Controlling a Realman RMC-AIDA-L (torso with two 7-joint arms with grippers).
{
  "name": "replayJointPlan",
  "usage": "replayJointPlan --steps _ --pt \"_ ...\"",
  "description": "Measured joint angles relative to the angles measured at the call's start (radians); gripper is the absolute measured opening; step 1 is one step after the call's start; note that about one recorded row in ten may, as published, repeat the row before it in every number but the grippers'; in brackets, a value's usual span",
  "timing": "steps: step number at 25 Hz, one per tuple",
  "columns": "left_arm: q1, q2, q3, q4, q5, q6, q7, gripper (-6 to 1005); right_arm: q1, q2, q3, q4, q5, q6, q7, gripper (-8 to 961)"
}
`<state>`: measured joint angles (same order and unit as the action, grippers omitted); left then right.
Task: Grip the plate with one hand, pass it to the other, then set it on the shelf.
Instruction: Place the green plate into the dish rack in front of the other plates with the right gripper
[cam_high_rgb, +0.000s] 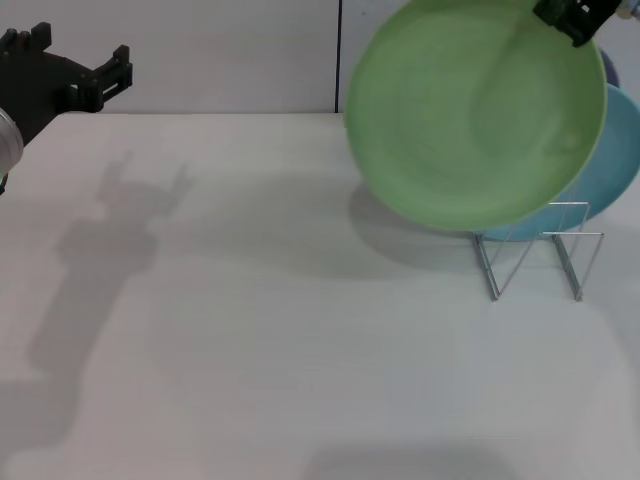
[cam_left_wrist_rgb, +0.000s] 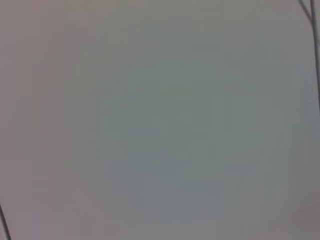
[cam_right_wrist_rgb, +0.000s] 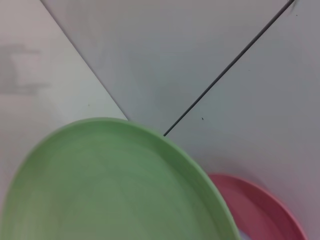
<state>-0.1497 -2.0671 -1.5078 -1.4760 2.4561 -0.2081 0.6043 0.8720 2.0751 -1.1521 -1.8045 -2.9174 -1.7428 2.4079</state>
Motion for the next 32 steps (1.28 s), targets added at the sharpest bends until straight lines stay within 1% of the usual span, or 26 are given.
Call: replayJointPlan --steps 11,18,20,23,26,32 --pt "-0.012 0.000 0.004 0.043 -0.024 0.016 -0.003 866 -0.021 -0.003 0.044 -0.045 -0.002 -0.031 -0.103 27" --pt "-0.013 0.000 0.012 0.047 -0.026 0.018 -0.003 866 -0.044 -0.003 0.061 -0.063 -0.004 -0.026 -0.157 26" --pt "-0.014 -0.001 0.019 0.048 -0.029 0.019 -0.003 866 -0.060 -0.005 0.055 -0.076 -0.004 -0.019 -0.171 26" --pt "-0.016 0.000 0.032 0.054 -0.036 0.025 -0.003 866 -0.089 -0.014 0.028 -0.104 -0.005 0.008 -0.177 26" --pt "-0.019 -0.001 0.038 0.062 -0.039 0.032 -0.003 866 -0.099 -0.023 0.014 -0.107 -0.005 0.015 -0.187 25" --pt "-0.019 -0.001 0.056 0.066 -0.039 0.041 -0.003 866 -0.124 -0.023 -0.008 -0.115 -0.005 0.018 -0.226 26"
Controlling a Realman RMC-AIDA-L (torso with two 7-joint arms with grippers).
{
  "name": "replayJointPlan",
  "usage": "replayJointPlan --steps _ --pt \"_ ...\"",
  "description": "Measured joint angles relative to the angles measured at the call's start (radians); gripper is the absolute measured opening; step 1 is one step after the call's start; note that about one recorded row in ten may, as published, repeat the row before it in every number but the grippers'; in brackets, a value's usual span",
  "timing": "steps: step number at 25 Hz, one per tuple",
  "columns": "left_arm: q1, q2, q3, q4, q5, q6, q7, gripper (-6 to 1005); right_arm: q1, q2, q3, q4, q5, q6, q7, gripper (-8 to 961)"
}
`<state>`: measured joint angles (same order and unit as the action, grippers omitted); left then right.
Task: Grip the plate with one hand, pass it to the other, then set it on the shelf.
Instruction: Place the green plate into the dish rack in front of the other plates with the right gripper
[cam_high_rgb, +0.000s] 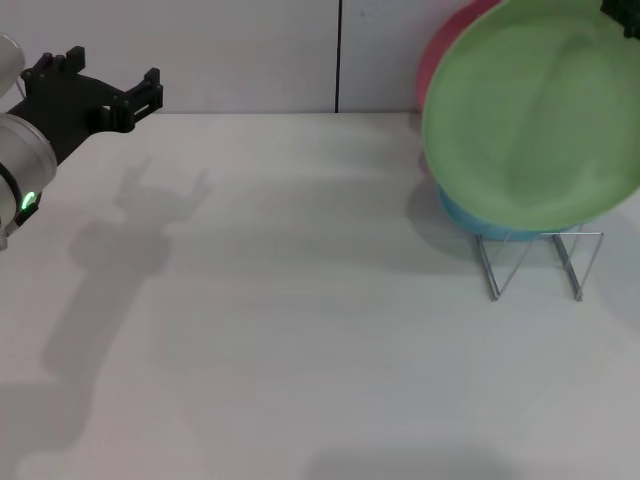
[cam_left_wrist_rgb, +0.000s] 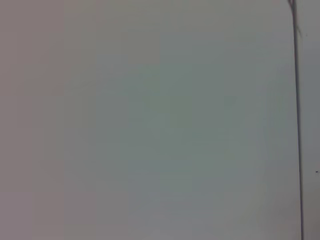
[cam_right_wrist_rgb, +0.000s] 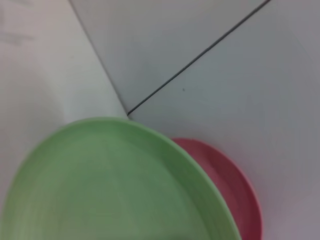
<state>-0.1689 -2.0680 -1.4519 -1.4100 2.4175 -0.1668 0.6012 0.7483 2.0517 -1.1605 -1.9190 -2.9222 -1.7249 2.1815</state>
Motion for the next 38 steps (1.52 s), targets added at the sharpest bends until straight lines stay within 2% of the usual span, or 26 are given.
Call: replayJointPlan --steps 11,19,26,38 --pt "-0.007 0.000 0.041 0.011 0.000 0.028 0.000 866 -0.032 -0.008 -0.026 0.024 0.000 0.074 -0.078 26" --pt "-0.017 0.000 0.062 0.027 -0.019 0.038 0.000 866 -0.018 -0.022 -0.075 0.083 0.001 0.108 -0.097 26" --pt "-0.012 0.001 0.070 0.028 -0.023 0.040 -0.001 866 -0.024 -0.020 -0.087 0.066 0.002 0.096 -0.101 26" --pt "-0.020 0.003 0.084 0.029 -0.023 0.034 0.006 866 -0.083 -0.003 -0.106 -0.025 0.001 0.052 -0.126 27"
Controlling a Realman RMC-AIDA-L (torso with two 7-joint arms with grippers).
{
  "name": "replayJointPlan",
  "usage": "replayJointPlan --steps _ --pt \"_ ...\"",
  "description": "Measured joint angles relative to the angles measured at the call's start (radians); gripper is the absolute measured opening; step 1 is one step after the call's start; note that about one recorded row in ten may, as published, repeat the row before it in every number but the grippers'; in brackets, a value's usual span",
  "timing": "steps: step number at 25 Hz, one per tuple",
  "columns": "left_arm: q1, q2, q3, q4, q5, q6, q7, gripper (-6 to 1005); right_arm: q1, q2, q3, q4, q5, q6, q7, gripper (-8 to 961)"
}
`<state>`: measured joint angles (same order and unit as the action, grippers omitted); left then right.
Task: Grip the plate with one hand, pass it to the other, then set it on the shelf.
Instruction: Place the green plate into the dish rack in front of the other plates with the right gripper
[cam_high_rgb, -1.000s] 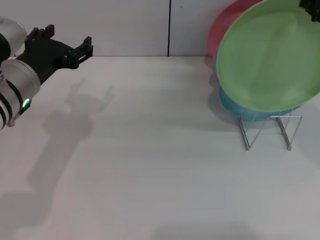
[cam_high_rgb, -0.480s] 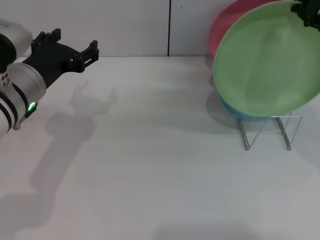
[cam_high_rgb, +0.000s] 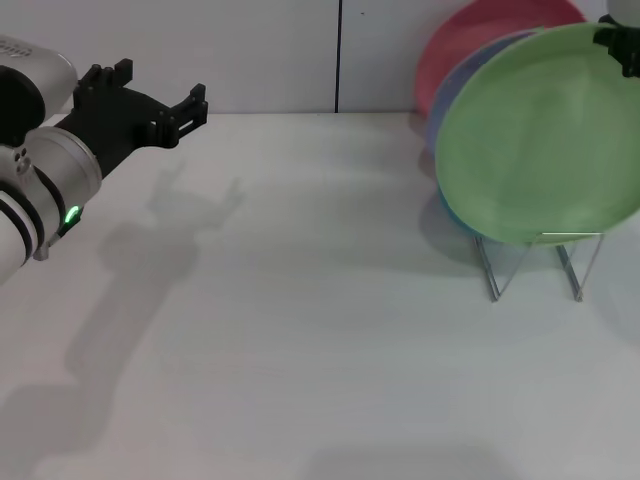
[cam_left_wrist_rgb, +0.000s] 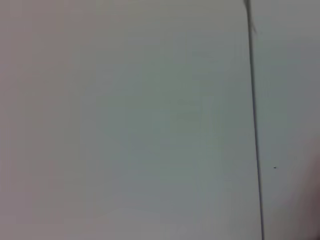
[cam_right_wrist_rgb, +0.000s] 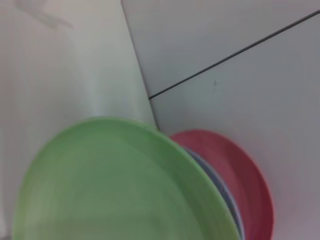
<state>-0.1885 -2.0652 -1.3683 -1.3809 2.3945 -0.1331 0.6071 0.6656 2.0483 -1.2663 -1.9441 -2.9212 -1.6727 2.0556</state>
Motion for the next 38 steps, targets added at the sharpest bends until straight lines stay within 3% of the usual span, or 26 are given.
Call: replayJointPlan --steps 14,20,25,36,38 --pt "-0.006 0.000 0.005 0.000 0.000 -0.005 -0.002 866 -0.056 0.004 -0.007 -0.018 -0.001 -0.007 -0.019 70" --pt "-0.014 -0.001 0.007 0.000 0.000 -0.005 -0.003 866 -0.046 0.004 -0.019 -0.024 -0.002 -0.092 -0.015 88" --pt "-0.019 -0.001 0.010 0.000 0.000 -0.005 -0.003 866 -0.026 -0.005 -0.005 -0.027 -0.002 -0.169 -0.010 259" --pt "-0.046 0.001 0.015 -0.006 0.000 -0.005 -0.001 866 0.022 -0.017 0.044 -0.111 -0.001 -0.253 0.012 492" --pt "-0.050 0.001 0.015 -0.008 0.000 -0.005 -0.001 866 0.028 -0.017 0.049 -0.111 -0.001 -0.259 0.014 580"
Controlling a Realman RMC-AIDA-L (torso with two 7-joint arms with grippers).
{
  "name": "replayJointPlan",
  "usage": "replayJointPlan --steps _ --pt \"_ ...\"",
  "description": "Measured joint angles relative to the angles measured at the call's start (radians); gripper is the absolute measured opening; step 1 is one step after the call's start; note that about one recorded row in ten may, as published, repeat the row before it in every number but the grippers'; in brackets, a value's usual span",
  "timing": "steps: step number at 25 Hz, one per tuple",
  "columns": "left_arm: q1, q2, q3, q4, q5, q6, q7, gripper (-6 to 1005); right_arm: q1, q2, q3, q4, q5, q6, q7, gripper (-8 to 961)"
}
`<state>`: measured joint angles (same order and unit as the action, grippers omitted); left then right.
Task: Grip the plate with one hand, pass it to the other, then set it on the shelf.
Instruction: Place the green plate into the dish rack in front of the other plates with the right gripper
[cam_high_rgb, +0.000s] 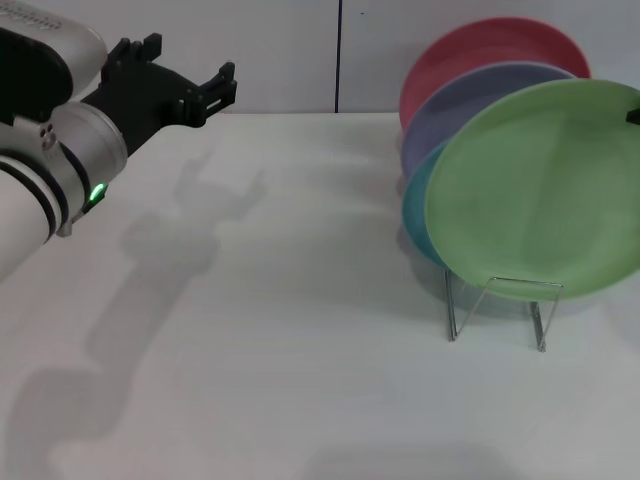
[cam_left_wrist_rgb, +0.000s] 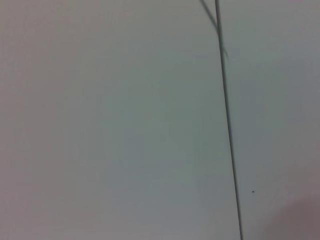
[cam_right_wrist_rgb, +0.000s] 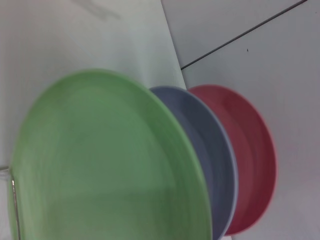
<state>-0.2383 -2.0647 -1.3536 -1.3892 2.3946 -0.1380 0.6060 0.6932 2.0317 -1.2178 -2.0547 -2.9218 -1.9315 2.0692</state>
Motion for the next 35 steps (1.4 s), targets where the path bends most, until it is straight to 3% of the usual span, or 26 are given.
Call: replayJointPlan --steps 3,6,14,24,35 --pt "-0.008 0.000 0.001 0.001 0.000 0.000 0.001 866 0.012 0.013 0.006 -0.001 0.001 -0.009 0.006 713" --pt "-0.015 0.000 0.008 0.003 0.002 0.000 0.002 866 0.032 0.027 0.005 -0.001 0.002 -0.021 0.015 751" --pt "-0.020 0.000 0.011 0.000 0.005 0.000 0.004 866 0.096 0.043 -0.072 -0.002 0.007 -0.114 0.092 752" --pt "-0.015 0.003 0.008 -0.008 0.008 0.000 0.017 866 0.146 0.048 -0.199 -0.007 0.018 -0.068 0.222 752" --pt "-0.008 0.003 0.002 -0.010 0.011 -0.016 0.030 866 0.209 0.042 -0.209 0.006 0.004 -0.117 0.331 752"
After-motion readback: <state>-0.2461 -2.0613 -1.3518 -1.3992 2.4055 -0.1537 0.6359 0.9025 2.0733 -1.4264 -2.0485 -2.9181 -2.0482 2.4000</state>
